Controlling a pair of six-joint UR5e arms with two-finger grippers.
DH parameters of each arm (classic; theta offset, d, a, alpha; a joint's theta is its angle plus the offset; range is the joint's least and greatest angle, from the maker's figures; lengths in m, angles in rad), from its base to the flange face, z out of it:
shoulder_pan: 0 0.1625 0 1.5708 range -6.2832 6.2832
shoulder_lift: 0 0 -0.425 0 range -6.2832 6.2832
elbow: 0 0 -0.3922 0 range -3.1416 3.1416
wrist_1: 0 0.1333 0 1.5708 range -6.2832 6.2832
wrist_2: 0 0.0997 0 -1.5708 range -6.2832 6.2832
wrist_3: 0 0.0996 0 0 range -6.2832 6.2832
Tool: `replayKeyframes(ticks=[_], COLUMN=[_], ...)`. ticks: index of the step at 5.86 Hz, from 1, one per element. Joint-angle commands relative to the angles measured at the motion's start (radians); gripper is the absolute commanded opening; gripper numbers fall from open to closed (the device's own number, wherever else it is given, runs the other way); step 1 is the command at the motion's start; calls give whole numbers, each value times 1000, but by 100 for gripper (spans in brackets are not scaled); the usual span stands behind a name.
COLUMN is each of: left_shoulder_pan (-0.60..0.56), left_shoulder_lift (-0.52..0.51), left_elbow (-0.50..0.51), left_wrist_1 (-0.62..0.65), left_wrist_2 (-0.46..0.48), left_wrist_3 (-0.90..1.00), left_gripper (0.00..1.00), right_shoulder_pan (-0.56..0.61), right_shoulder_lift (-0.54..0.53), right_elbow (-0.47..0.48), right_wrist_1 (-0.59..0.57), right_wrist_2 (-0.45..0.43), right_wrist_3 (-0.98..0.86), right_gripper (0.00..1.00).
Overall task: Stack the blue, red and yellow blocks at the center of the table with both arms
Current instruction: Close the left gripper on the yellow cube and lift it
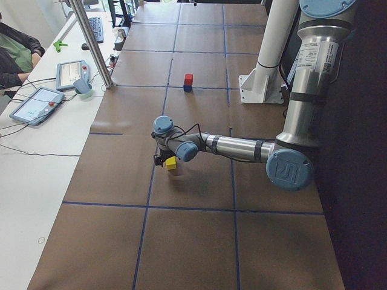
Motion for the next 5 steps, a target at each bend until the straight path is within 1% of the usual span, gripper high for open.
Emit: replayKeyframes(ticks=[1,3,4,5], left_shoulder_pan=[31,39,37,30], left_shoulder_lift=[-1,-4,-4,-8], left_elbow=[18,17,-3,-55], left_wrist_1=[0,5,3,6], left_wrist_2=[1,2,2,-1], left_wrist_3=[-2,-3,-129,-325], left_gripper=[91,22,16,16], right_shoulder_pan=[0,0,0,0], right_shoulder_lift=[0,0,0,0], right_elbow=[0,0,0,1], right_wrist_1=[0,2,2,2], right_wrist_2=[-1,0,0,0], right_wrist_3=[-2,0,2,2], right_gripper=[100,100,100,100])
